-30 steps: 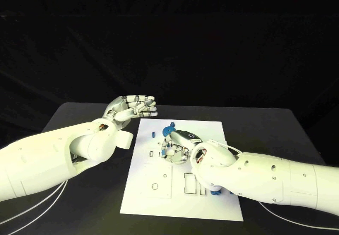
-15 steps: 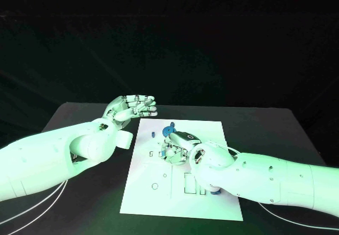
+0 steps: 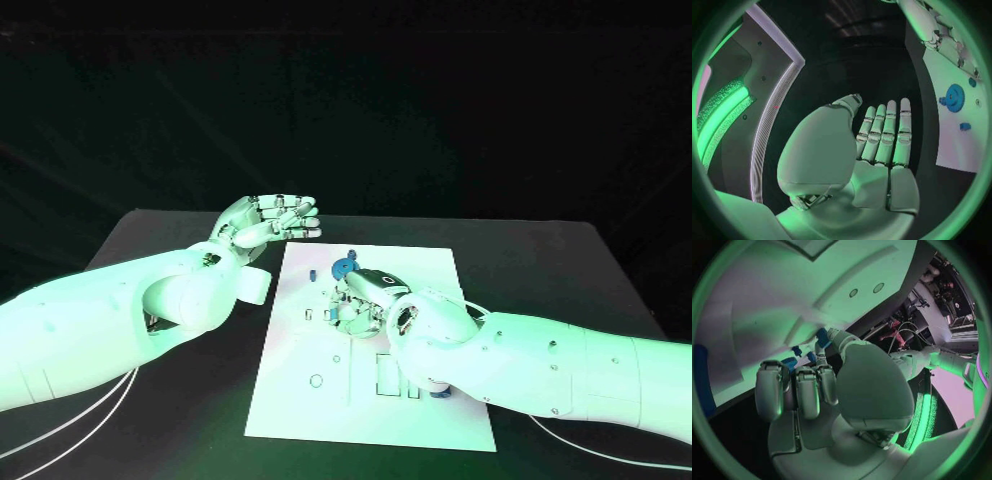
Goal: Assemble the parts on the task board
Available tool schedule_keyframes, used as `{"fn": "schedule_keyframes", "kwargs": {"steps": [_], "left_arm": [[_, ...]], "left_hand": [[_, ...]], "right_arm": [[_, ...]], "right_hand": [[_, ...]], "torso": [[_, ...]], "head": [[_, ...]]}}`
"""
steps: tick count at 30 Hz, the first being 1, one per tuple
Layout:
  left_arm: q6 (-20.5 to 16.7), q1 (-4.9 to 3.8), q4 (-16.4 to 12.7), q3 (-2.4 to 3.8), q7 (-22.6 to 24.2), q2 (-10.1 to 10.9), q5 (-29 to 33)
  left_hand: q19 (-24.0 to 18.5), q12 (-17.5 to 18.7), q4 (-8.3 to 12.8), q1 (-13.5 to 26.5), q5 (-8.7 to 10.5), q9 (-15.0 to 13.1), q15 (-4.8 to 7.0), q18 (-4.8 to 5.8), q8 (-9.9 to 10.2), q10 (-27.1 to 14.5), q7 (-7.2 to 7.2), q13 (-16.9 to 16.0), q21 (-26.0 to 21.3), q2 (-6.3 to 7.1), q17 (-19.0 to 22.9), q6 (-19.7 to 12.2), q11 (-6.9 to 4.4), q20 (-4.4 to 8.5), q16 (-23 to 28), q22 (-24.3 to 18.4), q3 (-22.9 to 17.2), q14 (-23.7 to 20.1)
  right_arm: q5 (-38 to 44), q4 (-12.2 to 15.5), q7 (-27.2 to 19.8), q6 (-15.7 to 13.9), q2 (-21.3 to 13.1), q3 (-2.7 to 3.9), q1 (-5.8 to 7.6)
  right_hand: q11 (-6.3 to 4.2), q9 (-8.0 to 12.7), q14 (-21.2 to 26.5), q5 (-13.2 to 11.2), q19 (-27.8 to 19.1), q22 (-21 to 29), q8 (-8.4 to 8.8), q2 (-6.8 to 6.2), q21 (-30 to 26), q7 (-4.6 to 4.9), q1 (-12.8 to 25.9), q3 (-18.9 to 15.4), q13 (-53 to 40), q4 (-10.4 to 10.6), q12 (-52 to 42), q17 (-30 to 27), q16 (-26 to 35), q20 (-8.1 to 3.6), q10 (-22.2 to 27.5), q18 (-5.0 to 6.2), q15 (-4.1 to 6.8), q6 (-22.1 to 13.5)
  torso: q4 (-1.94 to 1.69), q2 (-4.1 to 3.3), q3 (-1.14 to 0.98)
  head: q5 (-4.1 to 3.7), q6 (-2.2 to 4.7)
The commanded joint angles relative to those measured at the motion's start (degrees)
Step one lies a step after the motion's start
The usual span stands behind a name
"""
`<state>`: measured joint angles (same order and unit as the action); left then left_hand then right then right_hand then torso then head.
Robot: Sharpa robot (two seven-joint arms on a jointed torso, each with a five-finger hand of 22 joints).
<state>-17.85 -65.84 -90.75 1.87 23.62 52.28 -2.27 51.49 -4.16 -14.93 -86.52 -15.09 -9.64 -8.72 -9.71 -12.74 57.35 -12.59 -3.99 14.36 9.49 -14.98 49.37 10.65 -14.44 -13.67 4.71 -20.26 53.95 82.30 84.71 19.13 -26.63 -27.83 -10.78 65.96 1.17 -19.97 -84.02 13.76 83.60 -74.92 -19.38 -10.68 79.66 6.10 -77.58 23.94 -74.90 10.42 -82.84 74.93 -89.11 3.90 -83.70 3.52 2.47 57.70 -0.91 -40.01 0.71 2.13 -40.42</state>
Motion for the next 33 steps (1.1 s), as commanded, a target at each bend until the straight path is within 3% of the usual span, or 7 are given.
{"fn": "schedule_keyframes", "kwargs": {"steps": [1,13,33], "left_arm": [[1.07,-0.04,-0.04,0.04,0.34,-0.12,0.08],[1.12,-0.04,0.04,0.04,0.31,-0.13,0.08],[1.20,-0.04,0.22,0.03,0.26,-0.12,0.08]], "left_hand": [[0.11,0.26,-0.16,0.39,0.21,-0.06,0.09,-0.78,0.26,0.17,-1.17,0.03,-0.39,0.34,-0.07,-0.44,0.25,-0.27,0.36,-0.06,-0.33,-0.47],[0.11,0.26,-0.16,0.39,0.21,-0.06,0.09,-0.78,0.26,0.17,-1.17,0.03,-0.39,0.34,-0.07,-0.44,0.25,-0.27,0.36,-0.06,-0.33,-0.47],[0.13,0.29,-0.20,0.55,0.21,-0.13,0.08,-0.78,0.25,0.18,-1.14,0.03,-0.41,0.37,-0.26,-0.46,0.24,-0.28,0.46,-0.11,-0.42,-0.48]], "right_arm": [[0.99,-0.01,0.52,1.10,-0.01,-0.06,-0.11],[0.90,0.04,0.63,0.49,0.03,-0.06,-0.11],[0.70,0.22,0.88,0.25,-0.06,-0.08,-0.11]], "right_hand": [[0.19,-1.78,-5.44,0.13,-0.37,-5.43,-0.27,-0.24,-0.33,-0.27,0.54,-0.19,-6.01,0.14,0.23,12.61,-0.20,-0.17,0.50,-0.58,-0.04,-0.07],[1.61,-0.91,-5.37,0.20,-0.77,-4.88,1.39,-1.96,-1.23,1.41,1.77,-0.46,-3.93,0.60,2.14,12.31,-0.10,0.74,2.45,-0.42,-1.21,-3.93],[2.55,0.00,-5.24,0.17,-1.33,-4.12,3.02,-3.42,-2.37,2.41,2.63,-1.48,-1.09,1.47,4.73,11.78,0.07,1.62,4.82,-0.16,-2.08,-6.32]], "torso": [[-0.04,-0.01,-0.01],[0.01,0.00,0.01],[0.01,0.00,0.03]], "head": [[0.01,0.02],[0.01,0.07],[-0.16,0.26]]}}
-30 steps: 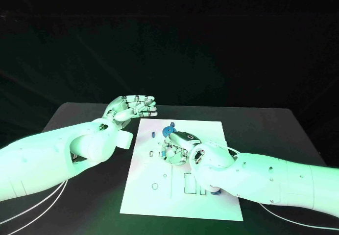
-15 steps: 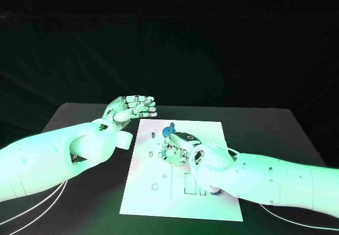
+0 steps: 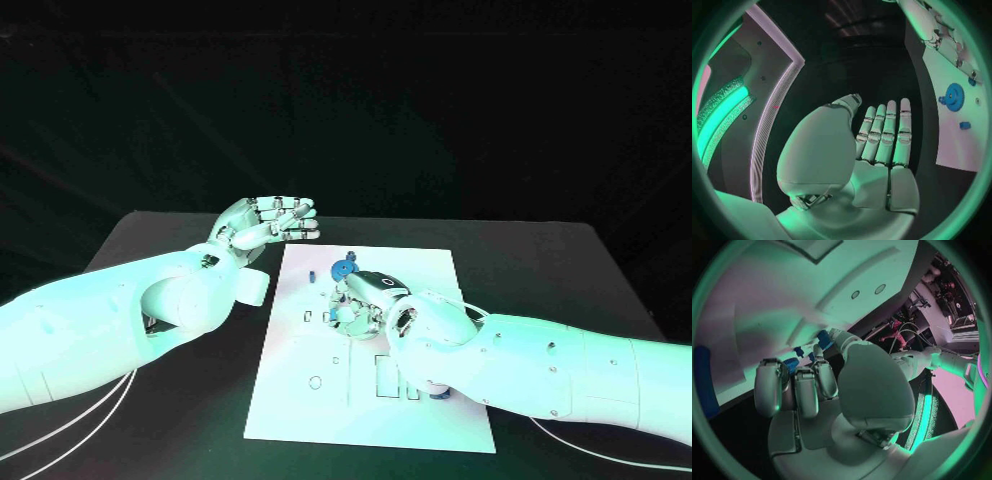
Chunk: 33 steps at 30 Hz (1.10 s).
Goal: Assemble the parts on the task board
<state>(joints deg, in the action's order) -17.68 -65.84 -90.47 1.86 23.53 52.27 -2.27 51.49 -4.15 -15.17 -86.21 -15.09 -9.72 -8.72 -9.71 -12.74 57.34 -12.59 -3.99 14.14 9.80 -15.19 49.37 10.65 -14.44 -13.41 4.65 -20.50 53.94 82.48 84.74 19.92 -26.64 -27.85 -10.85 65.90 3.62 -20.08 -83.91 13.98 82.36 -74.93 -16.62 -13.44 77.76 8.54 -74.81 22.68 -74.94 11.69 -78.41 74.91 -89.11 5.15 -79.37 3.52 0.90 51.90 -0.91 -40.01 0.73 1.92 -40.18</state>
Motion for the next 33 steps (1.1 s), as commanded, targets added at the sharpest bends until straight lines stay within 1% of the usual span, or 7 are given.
{"fn": "schedule_keyframes", "kwargs": {"steps": [1,7,10,12,18,28,33], "left_arm": [[1.03,-0.04,-0.04,0.04,0.34,-0.11,0.08],[0.30,-0.04,0.25,0.04,-0.44,-0.07,-1.62],[-0.23,-0.04,0.52,0.04,-1.30,-0.08,-2.74],[-0.71,-0.04,0.72,0.04,-2.58,-0.08,-3.86],[-0.60,-0.04,1.14,0.04,-7.47,-0.03,-8.34],[3.28,-0.09,2.87,0.06,-23.03,-0.60,-23.92],[9.95,-0.98,3.39,0.22,-35.90,-1.45,-36.46]], "left_hand": [[0.13,0.29,0.04,0.24,0.21,-0.05,0.08,-0.78,0.25,0.18,-1.14,0.03,-0.19,0.06,-0.05,-0.47,0.24,-0.28,0.20,-0.04,-0.18,-0.48],[0.39,0.34,-0.35,1.16,0.17,-0.11,0.05,-0.81,0.32,0.09,-1.18,0.03,-0.08,0.70,-0.30,-0.67,0.28,-0.27,0.38,-0.05,0.36,-0.57],[0.56,0.33,-0.65,1.85,0.08,-0.18,0.04,-0.81,0.32,0.07,-1.17,0.01,-0.03,1.17,-0.48,-0.75,0.29,-0.26,0.49,-0.07,0.91,-0.62],[0.88,0.30,-0.93,2.49,0.00,-0.24,0.07,-0.84,0.36,0.09,-1.15,-0.01,0.12,1.52,-0.69,-0.89,0.26,-0.21,0.54,-0.05,1.51,-0.57],[6.04,-2.26,-1.27,4.60,0.02,0.27,0.75,-0.74,2.39,2.06,-1.26,-1.14,3.55,1.40,-2.92,-7.89,-0.19,1.18,0.33,1.25,5.48,0.23],[15.99,-27.81,-1.54,9.50,-0.17,-8.38,4.97,-0.60,-15.45,3.45,1.59,-16.39,28.70,-1.56,-13.75,-6.45,-3.58,6.03,-6.47,15.92,10.83,8.20],[17.35,-49.75,-1.77,18.20,-0.17,-17.05,7.13,1.49,-29.04,-0.31,4.05,-30.24,51.51,-4.39,-20.38,-7.62,-6.08,7.51,-7.99,39.64,11.57,13.72]], "right_arm": [[0.52,0.24,0.09,0.03,-0.09,-0.01,-0.05],[0.38,1.59,-0.57,-2.95,-1.20,0.00,-0.04],[0.09,2.78,-1.03,-4.70,-2.09,0.04,0.01],[-0.34,3.97,-1.56,-6.13,-3.02,0.14,0.21],[-5.20,7.40,-5.82,-8.54,-6.57,0.45,1.96],[-21.85,11.78,-14.98,-5.31,-14.95,0.73,5.77],[-31.85,12.21,-16.36,-4.71,-19.00,0.95,7.46]], "right_hand": [[0.12,0.14,-5.34,-0.05,-0.10,-4.10,0.31,-0.71,-0.49,-0.01,-0.10,-0.30,-1.00,0.26,0.35,11.73,0.10,0.39,0.54,-0.15,-0.52,-0.62],[0.55,0.88,-5.28,0.05,-0.32,-3.79,1.52,-1.24,-1.07,0.45,0.00,-2.76,-0.48,1.49,0.80,11.52,0.17,0.79,1.01,-0.04,-0.91,-2.52],[1.18,1.82,-5.27,0.21,-0.34,-3.75,2.94,-0.47,-1.34,1.15,-1.58,-7.96,-0.20,3.13,0.94,11.47,0.19,1.26,1.30,0.00,-1.47,-4.44],[1.96,2.64,-5.22,0.54,-0.53,-3.52,4.18,2.24,-1.90,1.78,-4.67,-19.97,0.51,5.01,1.35,11.29,0.25,1.85,1.99,0.14,-2.17,-5.85],[2.23,3.19,-5.11,0.78,-0.96,-2.96,4.93,2.26,-2.80,2.29,-5.11,-23.92,1.42,5.26,1.89,10.87,0.39,2.15,2.67,0.31,-2.37,-7.03],[2.51,3.38,-5.02,0.60,-1.94,-1.83,4.34,4.69,-4.61,2.55,-7.91,-23.47,2.61,5.11,2.52,10.57,0.50,2.49,3.90,0.70,-2.65,-7.86],[2.38,3.29,-4.94,0.37,-2.00,-1.75,3.65,6.26,-4.84,2.39,-6.82,-23.02,2.42,5.14,2.17,10.28,0.60,2.41,3.70,0.75,-2.56,-7.36]], "torso": [[0.02,0.01,0.01],[-0.01,0.02,-0.02],[0.02,0.12,-0.07],[0.06,0.23,-0.10],[0.17,0.47,-0.16],[0.41,1.03,-0.28],[0.56,1.17,-0.42]], "head": [[0.07,0.01],[0.11,0.06],[0.27,-0.04],[0.37,-0.11],[0.64,0.21],[1.17,-0.01],[1.85,-0.08]]}}
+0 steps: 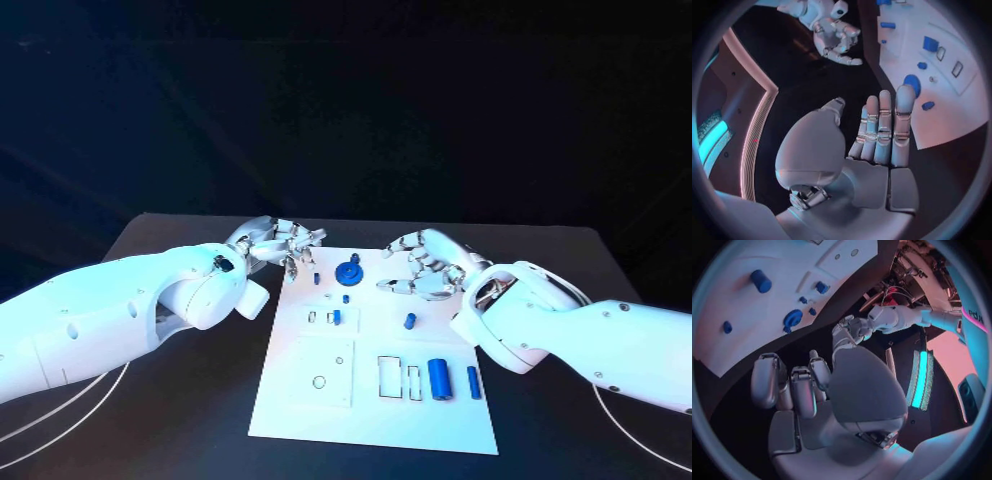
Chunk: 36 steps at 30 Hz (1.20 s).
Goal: Assemble the parts on the task board
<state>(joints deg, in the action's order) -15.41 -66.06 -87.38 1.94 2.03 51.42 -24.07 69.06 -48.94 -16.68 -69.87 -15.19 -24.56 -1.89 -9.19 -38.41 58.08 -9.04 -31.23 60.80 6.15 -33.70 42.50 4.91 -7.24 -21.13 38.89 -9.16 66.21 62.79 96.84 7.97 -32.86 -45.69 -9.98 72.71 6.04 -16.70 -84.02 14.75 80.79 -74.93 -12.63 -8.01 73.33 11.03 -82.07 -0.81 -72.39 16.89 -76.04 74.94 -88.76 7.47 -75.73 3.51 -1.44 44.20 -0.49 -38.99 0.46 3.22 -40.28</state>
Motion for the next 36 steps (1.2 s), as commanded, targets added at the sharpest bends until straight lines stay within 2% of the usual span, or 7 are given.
{"fn": "schedule_keyframes", "kwargs": {"steps": [1,8,20,27,28,29,36], "left_arm": [[9.86,-1.16,0.61,0.16,-16.79,-0.94,-16.88],[21.53,-2.76,2.36,0.14,-26.84,-3.49,-25.01],[28.64,-4.68,6.56,-0.37,-32.42,-9.43,-28.96],[30.65,-5.30,8.10,-1.13,-33.17,-11.61,-29.38],[30.75,-5.34,8.20,-1.19,-33.23,-11.81,-29.40],[30.84,-5.36,8.27,-1.23,-33.28,-11.94,-29.41],[31.85,-5.43,8.81,-1.56,-33.55,-12.63,-29.46]], "left_hand": [[-0.22,-6.02,-0.26,2.16,-0.08,-2.78,0.44,1.11,-4.19,-1.20,0.61,-3.59,5.93,-0.83,-2.48,-0.85,-0.51,0.38,-0.34,6.61,0.32,1.93],[1.73,-11.22,-0.21,3.55,0.09,-3.92,1.54,2.15,-5.31,1.08,1.52,-8.29,11.63,-2.02,-6.52,-0.49,-1.48,1.23,-2.29,14.30,0.44,6.01],[2.79,-14.54,-0.23,4.34,0.34,-4.26,2.58,2.70,-4.14,4.05,2.27,-12.55,14.56,-1.97,-12.06,0.95,-2.25,2.12,-6.42,18.18,1.03,9.47],[2.70,-14.95,-0.21,4.46,0.51,-4.70,3.05,2.76,-3.66,4.48,2.64,-13.18,15.12,-2.01,-15.37,1.68,-2.64,2.48,-9.79,18.79,1.43,10.77],[2.63,-14.91,-0.25,4.55,0.53,-4.84,3.96,3.25,-3.53,4.53,5.48,-13.20,15.16,-1.94,-48.88,1.80,-2.08,2.34,-58.88,18.78,1.50,22.77],[2.63,-14.90,-0.22,4.59,0.52,-5.07,4.20,2.55,-3.37,4.67,3.21,-13.30,15.29,-2.03,-49.89,1.98,-3.17,3.40,-60.51,18.93,1.55,22.75],[2.68,-14.97,-0.21,4.47,0.50,-5.66,3.80,2.84,-3.08,5.04,3.21,-13.69,15.50,-2.09,-50.84,2.45,-3.25,3.21,-62.20,19.24,1.67,21.85]], "right_arm": [[-13.65,-0.04,-4.61,1.55,-1.76,0.10,0.95],[-19.27,-2.49,-4.42,2.28,-3.81,0.17,2.24],[-20.95,-4.52,-4.54,2.40,-4.84,0.18,2.83],[-20.60,-4.97,-5.44,0.12,-5.04,0.18,3.00],[-20.55,-5.04,-5.55,-0.12,-5.03,0.18,3.02],[-20.52,-5.09,-5.63,-0.29,-5.02,0.18,3.03],[-20.38,-5.25,-5.91,-0.84,-4.97,0.18,3.09]], "right_hand": [[-0.06,-0.10,-4.82,-0.41,-0.38,-1.81,-0.42,0.96,-0.34,-0.13,0.54,0.51,-0.15,-0.08,-0.24,10.22,0.26,0.08,0.04,0.73,-0.20,0.40],[-0.11,-0.13,-4.78,-0.45,-0.51,-1.60,-0.63,1.29,-0.63,-0.18,0.77,0.60,-0.01,-0.11,-0.19,10.04,0.32,0.04,0.13,0.81,-0.16,0.53],[-0.14,-0.13,-4.75,-0.48,-0.51,-1.60,-0.75,1.69,-0.67,-0.20,1.07,0.68,-0.04,-0.11,-0.26,9.96,0.35,0.01,0.08,0.81,-0.13,0.53],[-0.15,-0.12,-4.75,-0.52,-0.55,-1.54,-0.84,1.89,-0.78,-0.21,1.44,0.65,0.10,-0.09,-0.19,9.93,0.36,-0.02,0.18,0.83,-0.11,0.51],[-0.15,-0.12,-4.75,-0.52,-0.55,-1.54,-0.84,1.89,-0.78,-0.21,1.44,0.65,0.10,-0.09,-0.19,9.93,0.36,-0.02,0.18,0.83,-0.11,0.51],[-0.15,-0.12,-4.75,-0.52,-0.55,-1.54,-0.84,1.89,-0.78,-0.21,1.44,0.65,0.10,-0.09,-0.19,9.93,0.36,-0.02,0.18,0.83,-0.11,0.51],[-0.15,-0.12,-4.71,-0.52,-0.66,-1.39,-0.86,1.94,-0.98,-0.21,1.49,0.66,0.29,-0.11,-0.05,9.77,0.42,-0.02,0.34,0.88,-0.11,0.49]], "torso": [[0.09,0.12,-0.19],[-0.11,0.11,-0.19],[0.01,0.08,-0.24],[-0.32,0.06,-0.12],[-0.29,0.07,-0.12],[-0.22,0.10,-0.12],[-0.21,0.08,-0.15]], "head": [[0.62,0.18],[0.87,0.02],[0.94,-0.52],[0.64,-0.70],[0.66,-0.75],[0.71,-0.85],[0.45,-1.08]]}}
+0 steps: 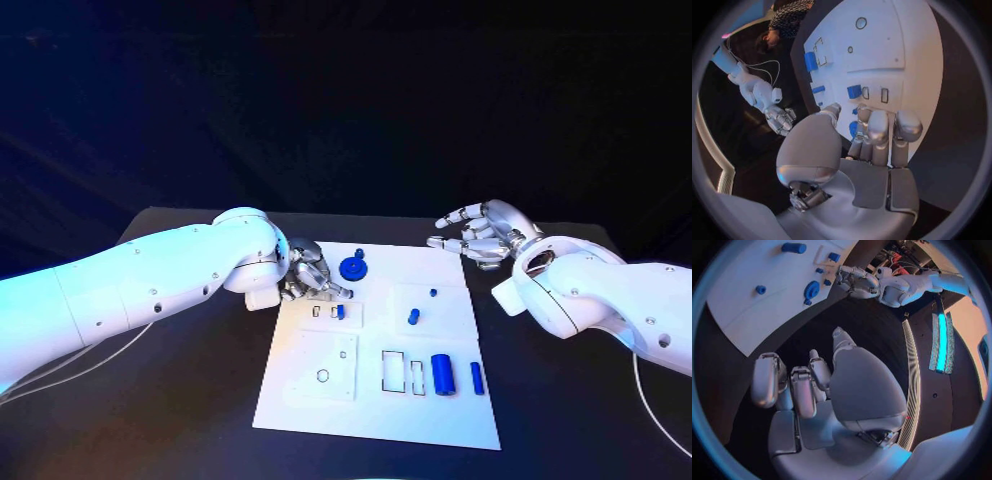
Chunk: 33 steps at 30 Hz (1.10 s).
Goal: Assemble the parts on the task board
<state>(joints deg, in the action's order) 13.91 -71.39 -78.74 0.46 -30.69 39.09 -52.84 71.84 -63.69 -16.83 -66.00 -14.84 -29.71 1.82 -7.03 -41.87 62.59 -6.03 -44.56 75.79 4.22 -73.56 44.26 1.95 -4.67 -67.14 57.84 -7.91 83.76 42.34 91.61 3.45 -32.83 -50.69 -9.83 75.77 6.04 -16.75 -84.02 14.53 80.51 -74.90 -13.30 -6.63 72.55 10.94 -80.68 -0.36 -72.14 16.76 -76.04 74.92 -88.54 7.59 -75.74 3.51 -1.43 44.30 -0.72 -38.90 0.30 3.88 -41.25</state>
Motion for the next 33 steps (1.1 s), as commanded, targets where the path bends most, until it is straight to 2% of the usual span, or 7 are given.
{"fn": "schedule_keyframes", "kwargs": {"steps": [1,9,10,13,14,21,33], "left_arm": [[2.57,-0.11,0.21,-0.14,-0.82,-0.34,-0.69],[4.14,-0.10,1.00,-0.73,0.04,-1.53,-0.26],[4.20,-0.10,1.09,-0.75,0.09,-1.62,-0.24],[4.31,-0.09,1.41,-0.82,0.19,-1.82,-0.38],[4.34,-0.09,1.47,-0.84,0.21,-1.85,-0.42],[4.68,-0.09,1.67,-0.90,0.33,-2.06,-0.52],[5.66,-0.09,2.16,-1.32,0.32,-2.55,-0.33]], "left_hand": [[-0.10,-0.22,-0.06,0.60,0.15,-0.51,0.09,0.68,0.39,0.52,0.20,-0.36,0.51,-0.16,-10.99,0.69,-0.29,0.64,-16.19,0.29,0.42,4.30],[-0.02,-0.03,-0.01,0.25,0.14,-0.63,0.10,0.71,0.41,0.37,0.24,-0.10,0.61,0.00,-11.13,0.79,-0.33,0.62,-16.48,0.48,0.40,4.25],[-0.02,-0.03,-0.01,0.25,0.14,-0.63,0.10,0.71,0.41,0.37,0.24,-0.10,0.61,0.00,-11.13,0.79,-0.33,0.62,-16.48,0.48,0.40,4.25],[0.01,-0.10,-0.02,0.22,0.14,-0.64,0.10,0.72,0.41,0.45,0.24,-0.23,0.63,0.02,-11.19,0.80,-0.33,0.62,-16.56,0.53,0.40,4.26],[0.01,-0.10,-0.02,0.22,0.14,-0.64,0.10,0.72,0.41,0.45,0.24,-0.23,0.63,0.02,-11.19,0.80,-0.33,0.62,-16.56,0.53,0.40,4.26],[0.02,-0.13,-0.06,0.24,0.14,-0.68,0.10,0.73,0.40,0.50,0.25,-0.30,0.65,-0.07,-11.23,0.87,-0.33,0.61,-16.64,0.55,0.37,4.26],[0.10,-0.23,-0.01,-0.23,-0.01,-0.82,0.13,0.76,0.42,0.69,0.31,-0.51,0.75,-0.46,-11.34,1.02,-0.39,0.59,-16.89,0.72,0.05,4.23]], "right_arm": [[0.07,-0.03,-1.39,-0.88,0.04,0.03,0.03],[1.73,-0.35,-1.27,-0.57,0.36,0.03,0.04],[1.87,-0.39,-1.24,-0.52,0.41,0.03,0.04],[2.03,-0.49,-1.20,-0.40,0.60,0.03,0.04],[2.03,-0.51,-1.18,-0.39,0.63,0.03,0.04],[2.06,-0.67,-1.04,-0.28,0.81,0.03,0.03],[2.06,-0.81,-0.82,-0.04,0.95,0.02,0.02]], "right_hand": [[-0.15,-0.07,-4.71,-0.30,-0.38,-1.41,-0.19,0.55,-0.20,-0.13,0.10,0.20,0.05,0.03,-0.05,9.80,0.19,-0.14,0.35,0.88,-0.11,0.39],[-0.16,-0.07,-4.72,-0.30,-0.38,-1.41,-0.24,0.66,-0.22,-0.14,0.17,0.23,-0.05,0.00,-0.13,9.85,0.18,-0.15,0.27,0.88,-0.11,0.41],[-0.16,-0.07,-4.72,-0.30,-0.38,-1.41,-0.24,0.66,-0.22,-0.14,0.17,0.23,-0.05,0.00,-0.13,9.85,0.18,-0.15,0.27,0.88,-0.11,0.41],[-0.17,-0.08,-4.70,-0.30,-0.42,-1.35,-0.30,0.71,-0.30,-0.16,0.22,0.23,-0.02,0.00,-0.12,9.76,0.21,-0.15,0.29,0.90,-0.10,0.46],[-0.17,-0.08,-4.70,-0.30,-0.42,-1.35,-0.30,0.71,-0.30,-0.16,0.22,0.23,-0.02,0.00,-0.12,9.76,0.21,-0.15,0.29,0.90,-0.10,0.46],[-0.17,-0.08,-4.70,-0.30,-0.42,-1.35,-0.30,0.71,-0.30,-0.16,0.22,0.23,-0.02,0.00,-0.12,9.76,0.21,-0.15,0.29,0.90,-0.10,0.46],[-0.19,-0.09,-4.68,-0.31,-0.41,-1.36,-0.37,0.77,-0.29,-0.18,0.31,0.23,-0.04,-0.01,-0.15,9.71,0.23,-0.16,0.27,0.90,-0.09,0.51]], "torso": [[0.01,-0.01,0.01],[0.11,-0.13,0.16],[0.16,-0.07,0.05],[0.19,-0.05,-0.01],[0.09,0.01,-0.06],[-0.04,0.01,0.03],[0.06,0.03,-0.02]], "head": [[-0.22,-0.11],[-0.42,-0.20],[-0.33,-0.30],[-0.21,-0.30],[-0.26,-0.33],[-0.50,-0.51],[-0.52,-0.61]]}}
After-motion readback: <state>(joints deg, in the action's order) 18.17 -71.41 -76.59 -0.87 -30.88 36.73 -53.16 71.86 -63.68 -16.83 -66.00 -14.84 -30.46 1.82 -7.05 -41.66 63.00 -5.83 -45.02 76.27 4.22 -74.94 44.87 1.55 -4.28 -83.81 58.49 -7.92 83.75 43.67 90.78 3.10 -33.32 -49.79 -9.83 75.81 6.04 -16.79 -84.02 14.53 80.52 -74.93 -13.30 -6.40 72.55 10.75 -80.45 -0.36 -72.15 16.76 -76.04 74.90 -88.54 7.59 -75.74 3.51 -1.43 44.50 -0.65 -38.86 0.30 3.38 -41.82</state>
